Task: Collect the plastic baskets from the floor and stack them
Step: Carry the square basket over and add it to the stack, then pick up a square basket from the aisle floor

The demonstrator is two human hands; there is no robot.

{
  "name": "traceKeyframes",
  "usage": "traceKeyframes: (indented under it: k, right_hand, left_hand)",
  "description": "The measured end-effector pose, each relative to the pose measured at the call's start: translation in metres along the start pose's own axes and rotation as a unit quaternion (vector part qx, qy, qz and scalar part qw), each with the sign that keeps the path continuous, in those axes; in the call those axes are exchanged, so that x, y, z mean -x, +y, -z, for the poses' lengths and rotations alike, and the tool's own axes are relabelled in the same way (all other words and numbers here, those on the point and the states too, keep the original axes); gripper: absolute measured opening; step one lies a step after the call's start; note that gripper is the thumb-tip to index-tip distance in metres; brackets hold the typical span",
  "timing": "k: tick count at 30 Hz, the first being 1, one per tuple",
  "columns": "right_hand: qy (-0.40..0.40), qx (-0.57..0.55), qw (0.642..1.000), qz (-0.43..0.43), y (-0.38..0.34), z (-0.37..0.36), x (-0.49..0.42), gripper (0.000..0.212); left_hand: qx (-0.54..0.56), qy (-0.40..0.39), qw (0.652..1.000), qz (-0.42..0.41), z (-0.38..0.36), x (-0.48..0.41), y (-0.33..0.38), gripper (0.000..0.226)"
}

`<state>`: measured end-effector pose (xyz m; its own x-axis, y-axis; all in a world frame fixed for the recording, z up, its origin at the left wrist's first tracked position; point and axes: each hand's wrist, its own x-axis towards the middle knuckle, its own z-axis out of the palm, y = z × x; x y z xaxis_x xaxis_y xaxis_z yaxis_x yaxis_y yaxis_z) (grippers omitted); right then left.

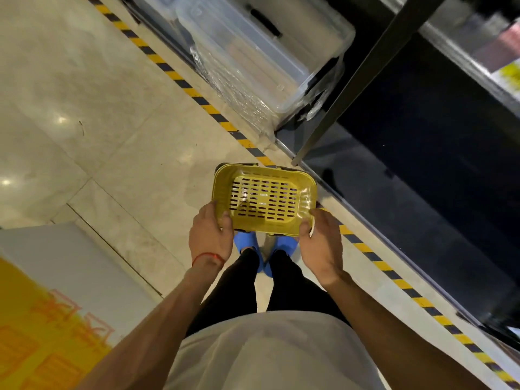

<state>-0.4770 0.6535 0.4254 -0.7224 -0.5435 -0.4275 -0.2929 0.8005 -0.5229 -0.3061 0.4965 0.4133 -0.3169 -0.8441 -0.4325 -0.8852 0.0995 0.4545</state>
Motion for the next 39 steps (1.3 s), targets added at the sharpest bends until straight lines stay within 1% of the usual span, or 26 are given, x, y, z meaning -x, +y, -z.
traceKeyframes:
  k: [2, 4, 6, 8, 11, 13, 17, 21, 26, 31, 34, 39]
  right_hand:
    - [0.008, 0.014, 1.0, 0.013, -0.01, 0.01, 0.01, 0.027]
    - [0.033, 0.021, 0.999, 0.028, -0.021, 0.019, 0.02, 0.029]
    - [0.067, 0.034, 0.996, 0.045, -0.033, 0.024, 0.031, 0.03]
    - [0.073, 0.062, 0.995, 0.039, -0.048, 0.026, 0.042, 0.035]
    - [0.101, 0.112, 0.987, 0.063, -0.074, 0.02, 0.064, 0.034]
    - [0.129, 0.128, 0.981, 0.068, -0.091, 0.013, 0.079, 0.033]
    - [0.181, 0.12, 0.976, 0.029, -0.114, 0.001, 0.112, 0.032]
    - [0.241, 0.089, 0.966, -0.014, -0.116, -0.004, 0.152, 0.032]
    - [0.307, 0.1, 0.945, -0.047, -0.094, -0.002, 0.209, 0.033]
    - [0.353, 0.112, 0.924, -0.097, -0.045, 0.006, 0.274, 0.032]
    - [0.394, 0.107, 0.898, -0.166, -0.006, 0.016, 0.317, 0.029]
    - [0.453, 0.073, 0.845, -0.275, 0.06, 0.027, 0.395, 0.027]
  left_hand:
    - [-0.035, -0.001, 0.998, -0.054, 0.018, 0.009, 0.003, 0.05]
    - [-0.066, 0.0, 0.991, -0.115, 0.035, 0.014, 0.006, 0.048]
    - [-0.099, -0.01, 0.981, -0.168, 0.051, 0.016, 0.008, 0.046]
    - [-0.128, -0.014, 0.966, -0.223, 0.067, 0.018, 0.008, 0.043]
    - [-0.178, 0.008, 0.934, -0.309, 0.09, 0.015, 0.007, 0.037]
    - [-0.209, 0.001, 0.91, -0.358, 0.105, 0.013, 0.006, 0.037]
    - [-0.228, -0.021, 0.862, -0.451, 0.128, 0.01, 0.008, 0.038]
    - [-0.235, -0.033, 0.826, -0.512, 0.137, 0.018, 0.018, 0.039]
    - [-0.241, -0.07, 0.767, -0.591, 0.129, 0.05, 0.046, 0.039]
    - [-0.249, -0.109, 0.704, -0.657, 0.107, 0.106, 0.079, 0.043]
    - [-0.252, -0.126, 0.663, -0.694, 0.081, 0.15, 0.093, 0.042]
    - [-0.253, -0.155, 0.607, -0.737, 0.026, 0.237, 0.104, 0.036]
